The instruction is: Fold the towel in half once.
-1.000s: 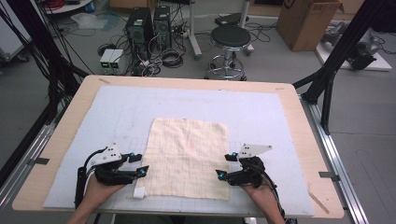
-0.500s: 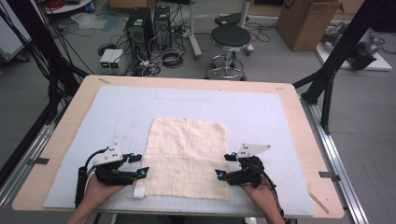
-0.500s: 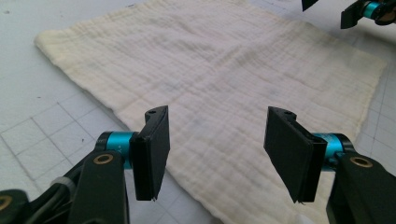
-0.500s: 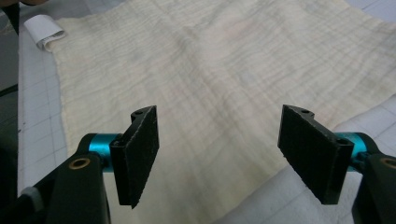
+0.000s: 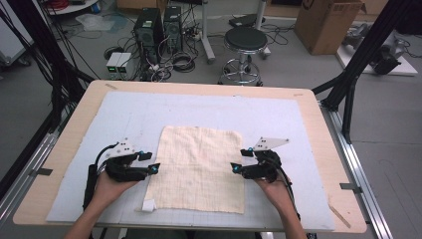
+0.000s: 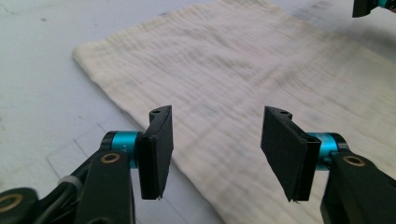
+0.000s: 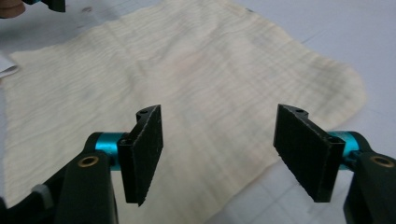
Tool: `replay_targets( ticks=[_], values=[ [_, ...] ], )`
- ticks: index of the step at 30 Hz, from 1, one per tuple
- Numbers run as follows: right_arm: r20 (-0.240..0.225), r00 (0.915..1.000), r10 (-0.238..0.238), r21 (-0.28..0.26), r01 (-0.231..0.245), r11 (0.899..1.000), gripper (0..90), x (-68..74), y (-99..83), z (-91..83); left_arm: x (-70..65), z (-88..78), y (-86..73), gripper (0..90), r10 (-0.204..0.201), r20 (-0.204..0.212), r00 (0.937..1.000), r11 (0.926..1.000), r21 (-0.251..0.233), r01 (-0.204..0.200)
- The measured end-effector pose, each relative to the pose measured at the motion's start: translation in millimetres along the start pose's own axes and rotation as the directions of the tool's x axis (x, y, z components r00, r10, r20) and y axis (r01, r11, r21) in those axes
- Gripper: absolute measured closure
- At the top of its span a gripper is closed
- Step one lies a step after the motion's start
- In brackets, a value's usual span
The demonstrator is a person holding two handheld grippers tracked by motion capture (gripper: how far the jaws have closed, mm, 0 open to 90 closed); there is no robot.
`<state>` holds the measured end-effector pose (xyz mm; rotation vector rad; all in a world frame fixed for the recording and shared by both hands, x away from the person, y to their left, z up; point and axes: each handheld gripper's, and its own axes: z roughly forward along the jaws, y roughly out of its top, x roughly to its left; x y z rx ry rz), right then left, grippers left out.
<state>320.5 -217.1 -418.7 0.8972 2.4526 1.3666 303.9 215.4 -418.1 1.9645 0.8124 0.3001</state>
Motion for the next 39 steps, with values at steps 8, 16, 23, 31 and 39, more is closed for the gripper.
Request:
replay_targets(
  ticks=[8,16,23,31,39],
  values=[
    [0.036,0.9971,0.067,0.013,-0.068,0.998,39.6,-31.9,18.4,6.5,19.3,16.5,22.9,47.8,-0.034,-0.016,0.9993,0.9994,-0.012,0.033],
    [0.084,0.9937,0.074,0.009,-0.075,0.997,48.9,-52.1,36.2,16.3,42.1,36.8,53.8,50.7,-0.051,-0.082,0.9953,0.9986,0.01,0.052],
    [0.092,0.99,0.107,0.011,-0.108,0.994,54.2,-70.8,47.0,22.8,61.2,57.1,65.1,55.1,-0.072,-0.14,0.9875,0.9969,0.022,0.076],
    [0.111,0.9824,0.15,0.07,-0.158,0.985,66.7,-83.5,40.9,41.6,75.2,84.8,49.5,57.4,-0.168,-0.179,0.9694,0.9799,0.077,0.184],
    [0.137,0.97,0.201,0.127,-0.218,0.968,66.3,-92.3,30.3,57.0,77.7,99.2,42.6,62.6,-0.225,-0.187,0.9563,0.9663,0.083,0.243]
  ],
)
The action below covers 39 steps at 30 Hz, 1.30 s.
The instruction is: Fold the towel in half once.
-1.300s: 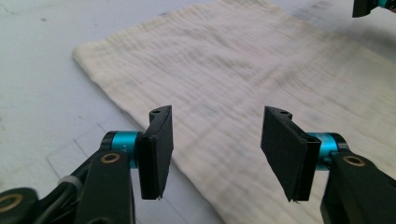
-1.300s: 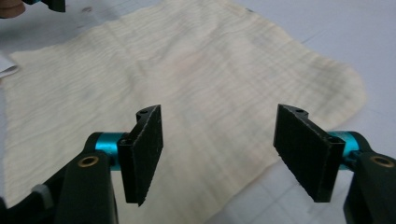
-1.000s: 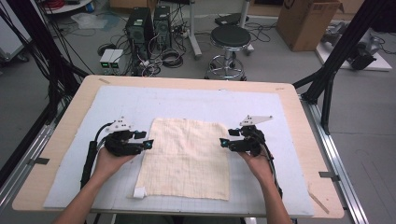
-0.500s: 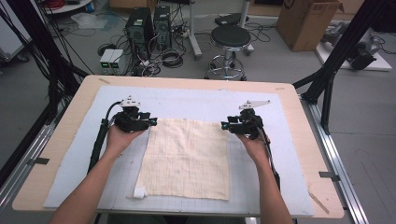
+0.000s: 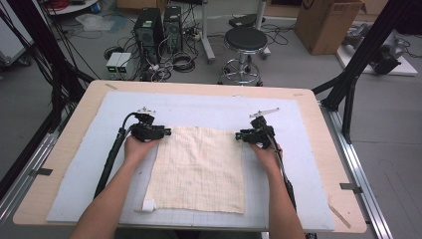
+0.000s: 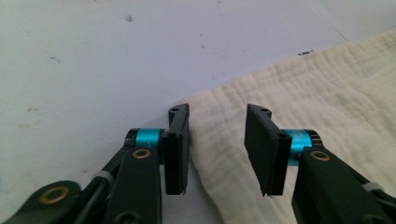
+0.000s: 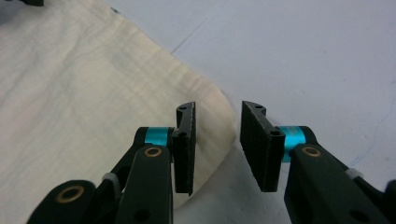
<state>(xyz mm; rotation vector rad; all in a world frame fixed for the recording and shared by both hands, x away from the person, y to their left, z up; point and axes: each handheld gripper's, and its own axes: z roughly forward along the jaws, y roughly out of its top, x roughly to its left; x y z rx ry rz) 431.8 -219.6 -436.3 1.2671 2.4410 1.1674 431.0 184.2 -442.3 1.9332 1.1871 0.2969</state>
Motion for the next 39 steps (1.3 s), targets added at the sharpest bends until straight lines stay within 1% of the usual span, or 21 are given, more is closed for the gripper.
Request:
replay_targets(
  ticks=[2,5,7,8,9,10,12,13,15,18,19,20,23,26,27,29,30,31,34,37,39],
  values=[
    [0.007,0.9999,-0.012,0.018,0.012,1.0,68.6,-0.6,-0.9,4.1,-1.5,1.4,-0.5,66.0,0.014,-0.024,0.9996,0.9999,-0.002,-0.014],
    [0.022,0.9997,0.006,0.012,-0.006,1.0,75.2,-0.4,-1.1,4.3,-2.0,1.5,0.0,74.1,-0.003,-0.052,0.9986,1.0,-0.005,0.003],
    [0.023,0.9997,0.0,0.022,-0.001,1.0,83.2,0.4,-0.3,4.0,-2.7,1.1,0.1,80.5,0.017,-0.059,0.9981,0.9999,0.001,-0.017],
    [0.027,0.9996,-0.006,0.025,0.005,1.0,84.4,0.9,0.4,4.6,-2.8,0.6,0.4,83.1,0.026,-0.063,0.9977,0.9996,0.007,-0.026],
    [0.024,0.9997,-0.006,0.031,0.005,0.999,84.8,1.8,1.4,4.7,-4.0,1.4,0.4,85.3,0.012,-0.064,0.9979,0.9999,-0.007,-0.013],
    [0.027,0.9996,-0.012,0.031,0.011,0.999,85.0,2.3,2.4,4.8,-4.0,1.4,0.5,86.0,0.012,-0.062,0.998,0.9999,-0.008,-0.012],
    [0.032,0.9994,-0.011,0.03,0.011,0.999,85.4,4.0,4.7,4.0,-3.8,0.7,1.0,86.3,0.015,-0.063,0.9979,0.9998,-0.011,-0.015],
    [0.035,0.9991,-0.023,0.025,0.022,0.999,85.6,3.7,6.3,3.6,-3.7,0.3,1.4,86.4,0.012,-0.064,0.9979,0.9998,-0.015,-0.013],
    [0.045,0.9988,-0.02,0.028,0.018,0.999,85.6,5.2,10.4,1.2,-2.4,-1.9,2.7,86.7,0.009,-0.064,0.9979,0.9995,-0.03,-0.011],
    [0.048,0.9985,-0.026,0.014,0.025,1.0,85.7,6.5,18.0,-3.2,1.4,-7.6,5.8,86.9,-0.013,-0.06,0.9981,0.9981,-0.062,0.009],
    [0.054,0.9976,-0.043,-0.006,0.043,0.999,85.8,6.8,20.0,-4.8,3.0,-9.8,6.9,86.9,-0.018,-0.059,0.9981,0.9975,-0.069,0.014],
    [0.05,0.9982,-0.032,-0.01,0.033,0.999,85.8,7.2,21.7,-6.5,4.5,-11.9,7.8,86.9,-0.024,-0.057,0.9981,0.9967,-0.079,0.02],
    [0.046,0.9984,-0.034,-0.019,0.035,0.999,85.9,6.1,25.8,-9.8,8.4,-17.8,10.4,87.0,-0.044,-0.049,0.9978,0.9924,-0.116,0.038],
    [0.039,0.9989,-0.026,-0.047,0.028,0.999,85.9,6.6,30.1,-14.0,10.1,-24.3,14.2,87.0,-0.047,-0.041,0.9981,0.9897,-0.138,0.04],
    [0.027,0.9995,-0.014,-0.063,0.016,0.998,85.9,6.9,31.3,-16.0,10.5,-26.0,16.0,86.9,-0.042,-0.04,0.9983,0.9905,-0.133,0.036],
    [0.001,1.0,0.005,-0.104,-0.005,0.995,86.0,6.6,32.4,-19.9,10.1,-30.5,19.0,86.9,-0.028,-0.028,0.9992,0.9882,-0.151,0.023],
    [-0.003,1.0,0.004,-0.109,-0.004,0.994,86.1,6.5,32.4,-21.5,10.0,-32.8,20.0,86.9,-0.03,-0.018,0.9994,0.9861,-0.164,0.027],
    [-0.001,1.0,0.001,-0.109,-0.001,0.994,86.0,5.8,32.1,-22.6,9.7,-34.7,20.6,86.9,-0.035,-0.011,0.9993,0.9846,-0.172,0.033],
    [-0.034,0.9988,0.035,-0.113,-0.039,0.993,86.1,4.2,29.7,-26.7,7.5,-39.1,20.8,86.9,-0.018,-0.001,0.9998,0.9853,-0.17,0.018],
    [-0.047,0.9985,0.028,-0.109,-0.033,0.994,86.0,8.2,29.6,-28.5,3.5,-42.5,20.4,86.9,0.013,0.0,0.9999,0.9874,-0.158,-0.013],
    [-0.055,0.9984,0.015,-0.104,-0.021,0.994,86.0,10.7,30.1,-28.7,1.1,-45.6,20.3,86.9,0.022,0.005,0.9997,0.9871,-0.159,-0.021]
  ],
)
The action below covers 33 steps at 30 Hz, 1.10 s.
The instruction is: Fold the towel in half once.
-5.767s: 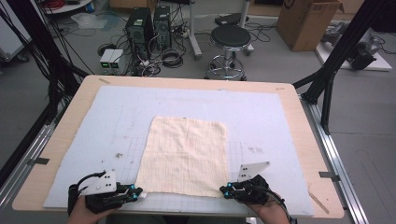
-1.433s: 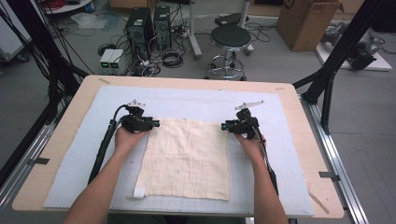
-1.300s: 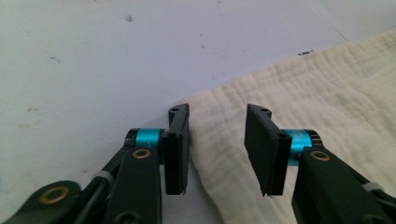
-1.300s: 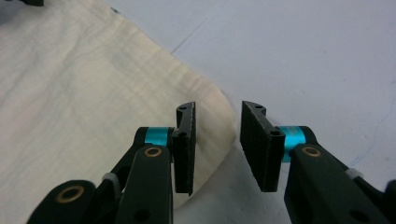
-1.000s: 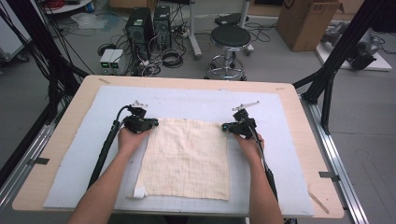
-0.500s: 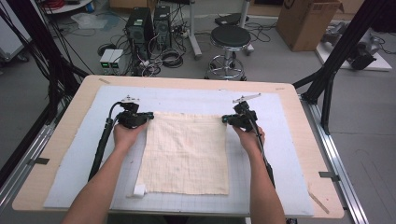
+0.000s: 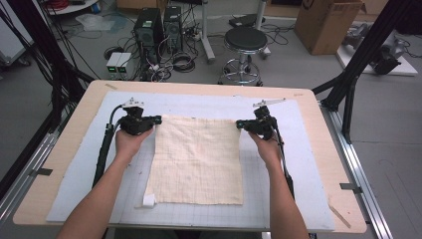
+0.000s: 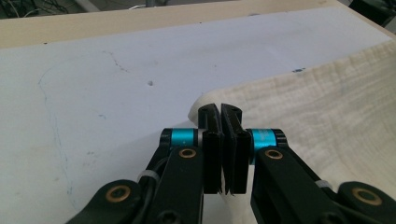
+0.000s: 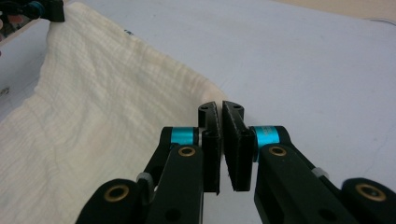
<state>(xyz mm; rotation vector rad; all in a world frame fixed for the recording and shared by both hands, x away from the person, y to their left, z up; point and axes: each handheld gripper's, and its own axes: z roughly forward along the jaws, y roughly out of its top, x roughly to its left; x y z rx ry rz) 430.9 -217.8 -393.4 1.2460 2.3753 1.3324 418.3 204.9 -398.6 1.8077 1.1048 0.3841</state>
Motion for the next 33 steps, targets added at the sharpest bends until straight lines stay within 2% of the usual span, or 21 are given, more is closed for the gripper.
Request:
replay_targets(
  ticks=[2,4,6,8,10,14,18,23,26,29,31,33],
  values=[
    [-0.005,1.0,-0.004,0.006,0.004,1.0,86.0,1.8,0.3,-0.9,-2.5,-3.3,0.1,86.9,0.005,0.011,0.9999,1.0,-0.007,-0.005],
    [-0.015,0.9999,-0.002,0.006,0.002,1.0,86.0,3.2,0.1,-2.9,-3.9,-7.1,0.1,86.9,0.007,0.047,0.9989,1.0,-0.005,-0.007],
    [-0.04,0.9992,-0.005,-0.003,0.005,1.0,86.0,4.1,-1.1,-5.5,-6.1,-11.7,-0.1,86.9,0.025,0.06,0.9979,0.9997,-0.004,-0.025],
    [-0.054,0.9985,-0.012,0.003,0.012,1.0,86.0,3.9,-2.9,-9.0,-6.3,-16.7,-2.0,86.9,0.02,0.078,0.9967,0.9997,-0.017,-0.018],
    [-0.077,0.997,0.013,-0.01,-0.013,1.0,86.0,3.6,-5.8,-14.2,-5.6,-19.9,-4.6,86.9,0.024,0.08,0.9965,0.9997,-0.009,-0.023],
    [-0.12,0.9926,0.019,-0.017,-0.021,1.0,86.0,4.0,-9.9,-19.4,-4.0,-24.5,-11.9,86.9,0.017,0.101,0.9947,0.9997,-0.019,-0.015],
    [-0.131,0.9914,-0.001,-0.004,0.001,1.0,86.0,9.7,-9.7,-21.6,-6.9,-27.9,-12.9,86.9,0.034,0.109,0.9935,0.9993,-0.018,-0.032],
    [-0.131,0.9912,-0.021,-0.018,0.019,1.0,86.0,14.6,-8.6,-27.5,-9.8,-35.9,-11.5,86.9,0.06,0.123,0.9906,0.998,-0.025,-0.058],
    [-0.135,0.9904,-0.028,-0.012,0.027,1.0,86.0,17.8,-9.0,-31.6,-10.5,-41.5,-14.5,86.9,0.057,0.128,0.9902,0.9979,-0.037,-0.053],
    [-0.149,0.9883,-0.032,-0.024,0.029,0.999,86.0,22.3,-9.2,-36.9,-11.7,-47.5,-20.0,86.9,0.06,0.127,0.9901,0.9977,-0.039,-0.056],
    [-0.162,0.986,-0.038,-0.052,0.03,0.998,86.0,27.2,-12.0,-40.1,-13.8,-52.3,-23.7,86.9,0.076,0.121,0.9897,0.9966,-0.04,-0.072],
    [-0.173,0.9841,-0.041,-0.056,0.032,0.998,86.0,30.2,-16.7,-41.6,-16.0,-56.3,-28.0,86.9,0.076,0.132,0.9883,0.9962,-0.051,-0.07]
  ],
)
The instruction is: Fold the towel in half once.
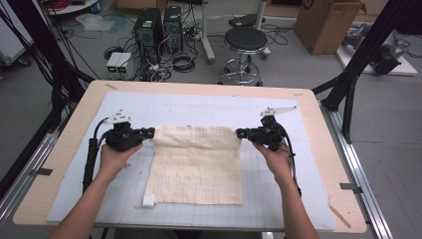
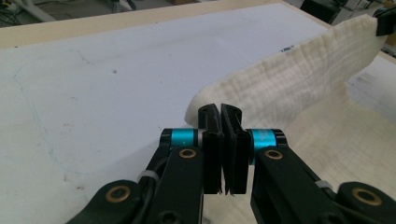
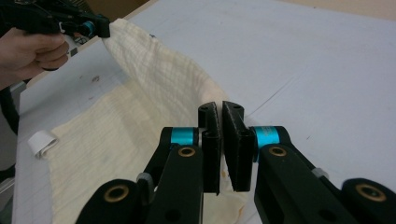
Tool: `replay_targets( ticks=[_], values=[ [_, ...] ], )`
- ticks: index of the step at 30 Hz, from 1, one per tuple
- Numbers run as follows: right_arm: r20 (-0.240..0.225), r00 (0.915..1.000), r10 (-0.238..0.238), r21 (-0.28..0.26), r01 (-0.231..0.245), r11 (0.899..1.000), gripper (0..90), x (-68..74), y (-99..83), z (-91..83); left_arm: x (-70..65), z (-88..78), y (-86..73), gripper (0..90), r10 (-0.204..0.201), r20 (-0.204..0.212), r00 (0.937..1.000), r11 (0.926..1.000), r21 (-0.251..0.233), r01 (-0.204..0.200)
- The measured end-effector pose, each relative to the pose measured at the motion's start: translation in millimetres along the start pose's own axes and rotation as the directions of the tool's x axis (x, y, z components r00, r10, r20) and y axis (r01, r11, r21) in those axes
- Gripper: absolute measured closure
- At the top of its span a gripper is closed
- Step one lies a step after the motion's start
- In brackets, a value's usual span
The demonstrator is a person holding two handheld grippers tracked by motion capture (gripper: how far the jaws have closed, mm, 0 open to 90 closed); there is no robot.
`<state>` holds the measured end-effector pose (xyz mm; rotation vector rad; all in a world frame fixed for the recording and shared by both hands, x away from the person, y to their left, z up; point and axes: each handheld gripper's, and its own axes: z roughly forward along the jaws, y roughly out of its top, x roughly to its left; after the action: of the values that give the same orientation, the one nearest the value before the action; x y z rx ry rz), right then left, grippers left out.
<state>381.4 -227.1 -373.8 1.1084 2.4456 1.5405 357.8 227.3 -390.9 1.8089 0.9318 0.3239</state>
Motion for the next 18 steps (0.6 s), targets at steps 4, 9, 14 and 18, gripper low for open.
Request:
replay_targets(
  ticks=[4,9,14,18],
  values=[
    [-0.005,1.0,0.008,0.014,-0.008,1.0,86.0,1.6,-11.6,-1.7,-4.6,-3.3,-7.3,86.9,0.01,0.006,0.9999,0.9999,0.008,-0.01],
    [-0.012,0.9999,0.011,0.022,-0.01,1.0,86.0,2.1,-20.0,-2.4,-8.6,-7.1,-17.3,86.9,0.012,0.013,0.9998,0.9999,0.007,-0.012],
    [-0.023,0.9997,-0.004,0.034,0.005,0.999,86.0,7.8,-25.4,-1.7,-14.2,-10.5,-22.6,86.9,0.037,0.015,0.9992,0.999,0.024,-0.037],
    [-0.032,0.9994,-0.013,0.036,0.014,0.999,86.0,10.4,-31.5,-4.2,-21.6,-14.7,-22.8,86.9,0.067,0.027,0.9974,0.9972,0.03,-0.068]
  ],
)
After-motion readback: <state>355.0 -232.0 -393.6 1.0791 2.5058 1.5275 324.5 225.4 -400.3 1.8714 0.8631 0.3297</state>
